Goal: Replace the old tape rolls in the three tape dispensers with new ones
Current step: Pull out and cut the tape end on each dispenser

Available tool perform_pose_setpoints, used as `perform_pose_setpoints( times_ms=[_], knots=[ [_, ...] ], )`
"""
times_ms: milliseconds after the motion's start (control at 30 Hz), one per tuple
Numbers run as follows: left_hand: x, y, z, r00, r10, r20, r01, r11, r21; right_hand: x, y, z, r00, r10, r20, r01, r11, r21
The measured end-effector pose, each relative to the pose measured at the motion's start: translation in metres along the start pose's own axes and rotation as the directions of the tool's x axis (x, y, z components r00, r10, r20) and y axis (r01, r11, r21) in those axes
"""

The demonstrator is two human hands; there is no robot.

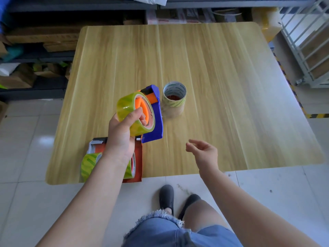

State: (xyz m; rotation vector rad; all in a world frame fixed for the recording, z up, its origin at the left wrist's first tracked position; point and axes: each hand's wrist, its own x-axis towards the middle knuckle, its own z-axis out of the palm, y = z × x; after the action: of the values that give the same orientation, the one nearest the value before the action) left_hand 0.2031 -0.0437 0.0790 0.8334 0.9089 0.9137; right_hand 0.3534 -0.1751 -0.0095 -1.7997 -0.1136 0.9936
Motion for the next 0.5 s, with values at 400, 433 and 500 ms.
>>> perform_pose_setpoints(
  times_ms=[400, 433, 500],
  knots=[
    [-0.032, -0.027, 0.021, 0.999, 0.012, -0.039, -0.010, 0.998, 0.065, -0.018, 0.030, -0.026, 0.994, 0.062, 0.091, -0.064, 0.998, 0.016],
    [-0.037, -0.031, 0.022, 0.999, 0.017, -0.044, -0.013, 0.997, 0.075, -0.022, 0.033, -0.028, 0.991, 0.071, 0.109, -0.073, 0.997, 0.013],
    [-0.048, -0.039, 0.023, 0.999, 0.024, -0.046, -0.020, 0.996, 0.088, -0.032, 0.040, -0.033, 0.985, 0.101, 0.142, -0.100, 0.995, -0.015]
  ],
)
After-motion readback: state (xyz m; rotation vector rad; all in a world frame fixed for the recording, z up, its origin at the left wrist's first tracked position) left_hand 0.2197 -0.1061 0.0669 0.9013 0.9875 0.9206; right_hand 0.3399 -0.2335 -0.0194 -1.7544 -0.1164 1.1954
